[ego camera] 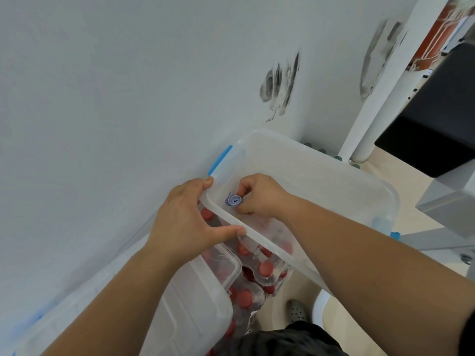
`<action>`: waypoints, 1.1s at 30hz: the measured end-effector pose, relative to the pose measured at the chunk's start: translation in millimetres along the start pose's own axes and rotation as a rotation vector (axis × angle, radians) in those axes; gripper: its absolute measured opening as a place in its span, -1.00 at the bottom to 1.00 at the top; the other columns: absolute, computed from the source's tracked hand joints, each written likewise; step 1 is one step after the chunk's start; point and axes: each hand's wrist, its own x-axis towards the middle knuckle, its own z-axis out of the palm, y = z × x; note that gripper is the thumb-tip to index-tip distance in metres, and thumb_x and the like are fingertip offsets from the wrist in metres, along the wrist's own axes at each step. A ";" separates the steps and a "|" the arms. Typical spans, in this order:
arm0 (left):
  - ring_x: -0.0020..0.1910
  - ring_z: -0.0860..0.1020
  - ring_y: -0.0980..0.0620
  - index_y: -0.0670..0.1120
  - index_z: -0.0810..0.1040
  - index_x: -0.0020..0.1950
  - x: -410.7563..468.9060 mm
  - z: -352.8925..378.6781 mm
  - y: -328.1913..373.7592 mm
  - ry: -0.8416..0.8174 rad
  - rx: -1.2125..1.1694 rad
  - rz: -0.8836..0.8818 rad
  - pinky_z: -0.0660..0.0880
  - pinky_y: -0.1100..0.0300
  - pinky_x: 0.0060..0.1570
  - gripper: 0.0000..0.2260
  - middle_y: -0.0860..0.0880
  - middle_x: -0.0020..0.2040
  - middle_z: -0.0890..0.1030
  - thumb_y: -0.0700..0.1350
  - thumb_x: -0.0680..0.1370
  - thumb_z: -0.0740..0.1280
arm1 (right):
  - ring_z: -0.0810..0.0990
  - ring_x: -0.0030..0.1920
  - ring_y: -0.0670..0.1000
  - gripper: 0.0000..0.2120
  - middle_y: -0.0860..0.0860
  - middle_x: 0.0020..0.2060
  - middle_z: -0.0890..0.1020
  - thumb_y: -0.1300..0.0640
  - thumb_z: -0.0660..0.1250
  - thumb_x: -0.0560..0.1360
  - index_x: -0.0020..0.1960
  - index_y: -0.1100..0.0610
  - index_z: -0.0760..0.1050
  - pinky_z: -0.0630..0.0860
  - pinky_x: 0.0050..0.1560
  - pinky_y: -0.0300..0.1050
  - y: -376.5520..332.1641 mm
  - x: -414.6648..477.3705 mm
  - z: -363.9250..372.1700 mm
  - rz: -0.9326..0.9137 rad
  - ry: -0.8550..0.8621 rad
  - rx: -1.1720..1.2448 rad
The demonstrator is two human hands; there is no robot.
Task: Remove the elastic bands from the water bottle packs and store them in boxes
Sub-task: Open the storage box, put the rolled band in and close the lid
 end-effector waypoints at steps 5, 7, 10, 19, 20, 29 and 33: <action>0.21 0.47 0.09 0.10 0.38 0.45 0.8 -0.1 -1.8 0.000 -0.001 0.000 0.51 0.04 0.25 0.12 0.14 0.31 0.50 0.62 -0.01 0.29 | 0.67 -0.07 0.05 -0.75 0.03 -0.10 0.71 0.21 0.58 0.33 -0.02 0.11 0.64 0.68 -0.02 0.01 -8.0 -2.9 8.2 0.009 -0.108 -0.083; 0.21 0.47 0.09 0.10 0.38 0.45 1.1 0.3 -2.7 0.000 -0.007 -0.007 0.51 0.04 0.25 0.13 0.14 0.31 0.50 0.63 -0.02 0.29 | 0.68 0.00 0.09 -0.75 0.05 -0.03 0.72 0.25 0.55 0.37 0.03 0.12 0.66 0.67 0.05 0.04 -9.1 -3.3 6.4 0.007 -0.138 -0.092; 0.20 0.47 0.09 0.11 0.38 0.45 1.3 1.3 -2.9 0.008 -0.012 -0.003 0.51 0.05 0.25 0.13 0.15 0.31 0.50 0.64 -0.03 0.28 | 0.68 -0.05 0.06 -0.79 0.05 -0.04 0.74 0.27 0.52 0.41 0.03 0.12 0.69 0.65 -0.02 -0.05 -7.6 -5.3 4.5 0.026 -0.114 -0.033; 0.17 0.47 0.11 0.14 0.35 0.47 0.8 2.3 -3.9 0.004 -0.045 0.006 0.52 0.08 0.22 0.13 0.17 0.30 0.48 0.66 -0.02 0.27 | 0.61 -0.15 0.02 -0.88 0.00 -0.20 0.66 0.30 0.50 0.40 -0.07 0.18 0.68 0.63 0.01 -0.03 -11.1 -6.5 -1.1 -0.007 -0.065 -0.099; 0.17 0.47 0.11 0.14 0.35 0.47 1.0 2.1 -3.6 0.004 -0.040 0.012 0.53 0.07 0.22 0.12 0.17 0.30 0.49 0.64 0.00 0.29 | 0.62 -0.15 0.02 -0.87 0.00 -0.20 0.67 0.30 0.49 0.40 -0.05 0.19 0.70 0.63 0.01 -0.03 -12.7 -6.6 -2.0 0.002 -0.081 -0.109; 0.19 0.48 0.07 0.14 0.32 0.48 0.2 -0.6 -3.5 0.007 -0.005 0.060 0.54 -0.01 0.23 0.06 0.16 0.33 0.46 0.60 0.07 0.34 | 0.71 -0.07 0.03 -0.82 0.11 0.04 0.75 0.27 0.40 0.56 0.12 0.16 0.71 0.66 0.01 -0.04 -19.3 -11.9 -17.4 0.125 -0.207 -0.012; 0.22 0.48 0.05 0.16 0.29 0.50 0.4 0.2 -4.6 0.003 0.006 0.067 0.53 -0.07 0.25 0.05 0.15 0.37 0.45 0.58 0.09 0.38 | 0.68 -0.14 -0.02 -0.78 -0.02 -0.09 0.72 0.29 0.31 0.60 0.14 0.14 0.69 0.65 -0.02 -0.06 -18.6 -16.4 -19.2 0.169 -0.206 0.043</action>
